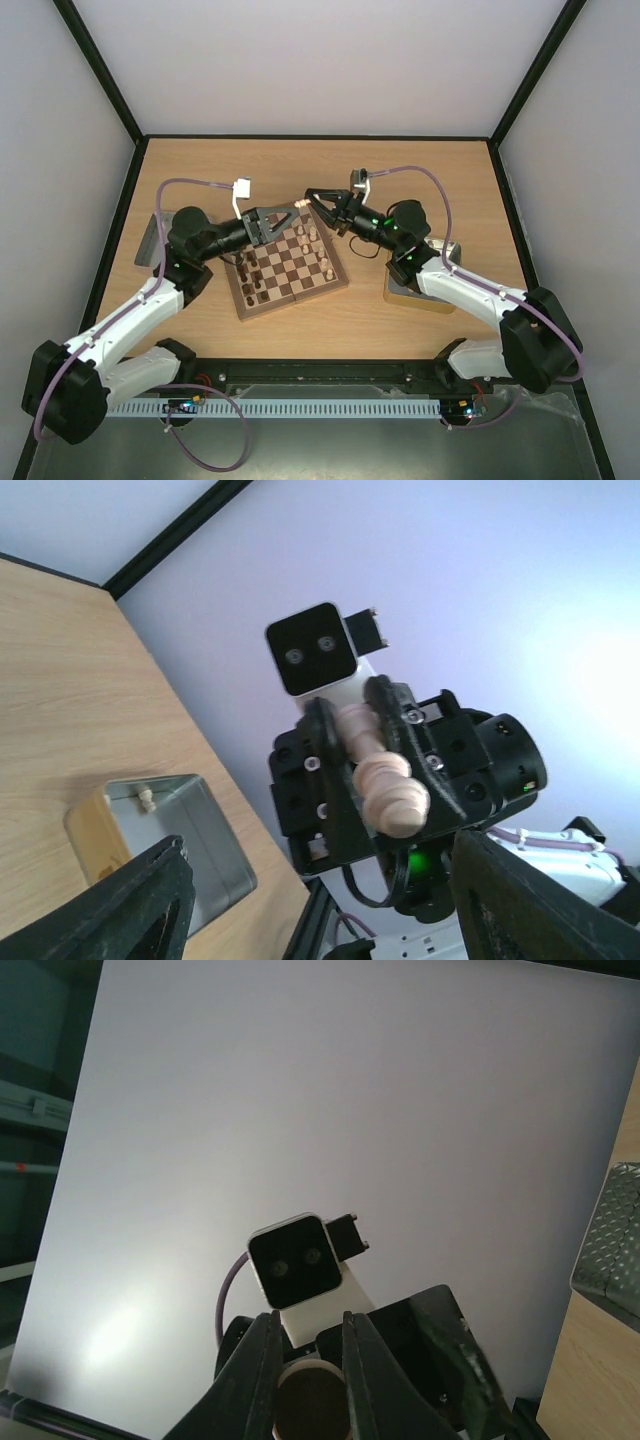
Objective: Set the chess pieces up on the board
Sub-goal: Place the chess piece on the chessboard.
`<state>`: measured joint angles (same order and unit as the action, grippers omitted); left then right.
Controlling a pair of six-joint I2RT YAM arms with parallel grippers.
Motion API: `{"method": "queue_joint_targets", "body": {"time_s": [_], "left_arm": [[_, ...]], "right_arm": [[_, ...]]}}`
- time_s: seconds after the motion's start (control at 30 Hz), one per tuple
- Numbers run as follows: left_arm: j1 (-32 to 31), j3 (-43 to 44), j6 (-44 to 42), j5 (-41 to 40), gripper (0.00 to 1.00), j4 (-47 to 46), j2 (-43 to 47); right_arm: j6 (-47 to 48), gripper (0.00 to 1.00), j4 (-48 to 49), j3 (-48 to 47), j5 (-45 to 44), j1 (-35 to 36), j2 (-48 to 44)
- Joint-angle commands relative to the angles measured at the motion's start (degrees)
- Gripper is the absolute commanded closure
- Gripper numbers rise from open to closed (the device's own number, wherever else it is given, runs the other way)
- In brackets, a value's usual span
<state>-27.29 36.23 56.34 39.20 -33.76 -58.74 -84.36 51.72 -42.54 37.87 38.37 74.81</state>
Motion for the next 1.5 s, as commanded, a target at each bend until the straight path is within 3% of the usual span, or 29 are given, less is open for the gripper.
{"method": "queue_joint_targets", "body": {"time_s": [0.0, 0.17, 0.3, 0.53, 0.77, 0.87, 0.93, 1.03, 1.07, 1.17, 1.33, 1.47], "left_arm": [[-1.1, 0.0, 0.9, 0.6, 0.28, -5.7, 0.0], [-1.7, 0.6, 0.7, -1.8, 0.34, -4.4, -0.6], [-1.9, 1.5, 0.6, -2.6, 0.56, -4.1, -1.6], [-2.6, 1.4, 0.2, -4.7, 0.60, -4.1, -1.6], [-2.6, 1.2, -0.4, -6.7, 0.84, -2.5, -1.7], [-2.6, 1.6, -1.5, -7.8, 0.90, 0.3, -1.5], [-2.6, 2.7, -3.4, -8.6, 0.92, 4.5, -1.4], [-2.6, 5.2, -7.5, -10.3, 0.92, 14.3, -1.4], [-2.6, 6.5, -9.4, -10.9, 0.92, 18.7, -1.7], [-2.9, 11.0, -15.4, -13.5, 0.92, 34.3, -3.9], [-5.8, 20.8, -23.4, -20.1, 0.91, 55.1, -12.7], [-10.6, 29.5, -26.3, -28.9, 0.92, 66.5, -22.5]], "right_arm": [[-0.5, 0.94, 2.2, 0.7, -0.8, 0.3, 0.5], [-0.3, 0.94, 1.9, 0.8, -0.4, 0.4, 1.0], [0.9, 0.94, -0.2, 0.3, -0.4, 0.7, 1.1], [1.7, 0.94, -1.1, 0.5, -0.5, 0.9, 1.7], [2.2, 0.94, -1.6, 1.0, -0.5, 1.0, 2.1], [3.2, 0.94, -3.1, 1.1, -1.1, 1.0, 1.7], [5.6, 0.88, -6.5, 0.7, -1.9, 1.0, 1.3], [12.6, 0.63, -17.7, -1.5, -5.9, 0.9, -0.6], [15.5, 0.55, -22.8, -2.4, -9.5, 0.8, -1.5], [22.0, 0.42, -36.3, -4.5, -20.8, 0.5, -4.7], [26.0, 0.37, -50.1, -5.0, -39.8, -0.1, -9.9], [26.2, 0.35, -56.5, -3.7, -49.9, -0.5, -13.1]]}}
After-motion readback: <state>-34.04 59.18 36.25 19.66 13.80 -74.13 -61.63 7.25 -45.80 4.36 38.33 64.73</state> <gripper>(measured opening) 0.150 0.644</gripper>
